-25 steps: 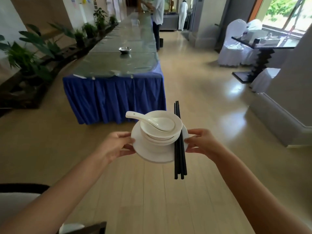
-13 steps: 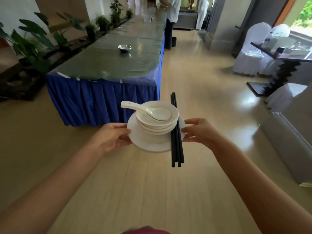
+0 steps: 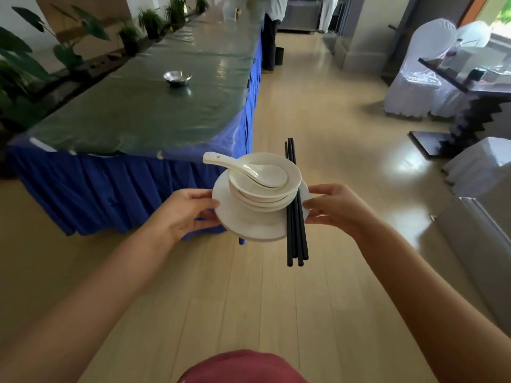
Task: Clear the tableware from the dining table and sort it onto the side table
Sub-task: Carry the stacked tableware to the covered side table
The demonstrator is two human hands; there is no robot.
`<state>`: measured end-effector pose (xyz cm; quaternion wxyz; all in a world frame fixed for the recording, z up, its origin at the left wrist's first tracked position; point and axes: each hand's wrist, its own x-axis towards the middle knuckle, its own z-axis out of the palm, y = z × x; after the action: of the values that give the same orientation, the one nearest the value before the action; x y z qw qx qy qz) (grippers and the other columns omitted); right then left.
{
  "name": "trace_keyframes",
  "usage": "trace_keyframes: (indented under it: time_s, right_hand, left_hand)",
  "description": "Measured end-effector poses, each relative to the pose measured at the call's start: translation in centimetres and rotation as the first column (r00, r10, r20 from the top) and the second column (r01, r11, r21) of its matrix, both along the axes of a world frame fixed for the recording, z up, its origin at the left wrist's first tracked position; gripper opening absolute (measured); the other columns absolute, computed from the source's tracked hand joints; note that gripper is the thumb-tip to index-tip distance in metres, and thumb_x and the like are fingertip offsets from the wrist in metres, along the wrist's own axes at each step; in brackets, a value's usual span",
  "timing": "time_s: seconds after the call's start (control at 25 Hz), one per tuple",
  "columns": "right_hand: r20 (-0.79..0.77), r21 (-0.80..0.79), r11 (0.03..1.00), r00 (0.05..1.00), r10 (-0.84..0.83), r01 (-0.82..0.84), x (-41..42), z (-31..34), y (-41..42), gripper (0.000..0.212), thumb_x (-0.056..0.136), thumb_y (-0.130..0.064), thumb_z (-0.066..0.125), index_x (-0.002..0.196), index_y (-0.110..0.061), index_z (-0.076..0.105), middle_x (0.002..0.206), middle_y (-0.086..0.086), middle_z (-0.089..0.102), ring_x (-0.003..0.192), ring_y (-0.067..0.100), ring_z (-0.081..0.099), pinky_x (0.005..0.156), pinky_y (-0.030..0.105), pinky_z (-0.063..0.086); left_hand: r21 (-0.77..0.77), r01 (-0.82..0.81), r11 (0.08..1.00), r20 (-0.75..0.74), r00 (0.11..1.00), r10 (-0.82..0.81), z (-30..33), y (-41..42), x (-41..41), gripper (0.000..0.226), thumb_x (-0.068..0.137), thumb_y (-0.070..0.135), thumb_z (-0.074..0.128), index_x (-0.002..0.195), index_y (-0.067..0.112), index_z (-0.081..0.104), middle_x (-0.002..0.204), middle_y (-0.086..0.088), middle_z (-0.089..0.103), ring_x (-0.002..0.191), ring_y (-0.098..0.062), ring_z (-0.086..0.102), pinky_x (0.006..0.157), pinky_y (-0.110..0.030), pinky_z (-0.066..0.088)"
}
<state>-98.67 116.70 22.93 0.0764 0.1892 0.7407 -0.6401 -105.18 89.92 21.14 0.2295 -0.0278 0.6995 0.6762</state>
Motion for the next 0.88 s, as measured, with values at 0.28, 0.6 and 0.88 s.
trace_keyframes:
  time_s: [0.28, 0.6, 0.88]
  right_hand:
    - [0.007, -0.013, 0.999, 0.999, 0.045, -0.045, -15.0, 0.2, 7.9, 0.04, 0.081, 0.005, 0.059, 0.12, -0.003, 0.057, 0.095, 0.019, 0.068, 0.069, 0.023, 0.068, 0.066, 0.031, 0.061]
    - [-0.003, 0.026, 0.964, 0.964, 0.265, -0.265, -35.4, 0.0, 18.1, 0.035, 0.082, 0.008, 0.056, 0.115, -0.002, 0.06, 0.083, 0.016, 0.067, 0.065, 0.023, 0.065, 0.06, 0.027, 0.06]
    - [0.015, 0.071, 0.895, 0.897, 0.441, -0.441, -52.4, -0.5, 22.2, 0.037, 0.081, 0.009, 0.057, 0.116, -0.002, 0.06, 0.091, 0.022, 0.064, 0.062, 0.024, 0.064, 0.061, 0.029, 0.06]
  left_hand:
    - [-0.004, -0.048, 0.999, 0.001, 0.999, 0.048, 0.2, 7.9, -13.8, 0.019, 0.084, -0.002, 0.057, 0.088, 0.011, 0.07, 0.066, -0.001, 0.073, 0.059, -0.013, 0.069, 0.054, -0.025, 0.056]
    - [0.054, -0.319, 0.946, 0.041, 0.947, 0.317, -1.3, 18.3, -27.4, 0.02, 0.085, -0.003, 0.055, 0.101, 0.004, 0.065, 0.077, -0.011, 0.065, 0.068, -0.021, 0.063, 0.058, -0.027, 0.06]
    - [0.029, -0.552, 0.834, 0.066, 0.833, 0.549, -2.0, 23.9, -39.1, 0.018, 0.086, -0.007, 0.054, 0.094, 0.005, 0.065, 0.071, -0.012, 0.06, 0.052, -0.016, 0.061, 0.056, -0.027, 0.059]
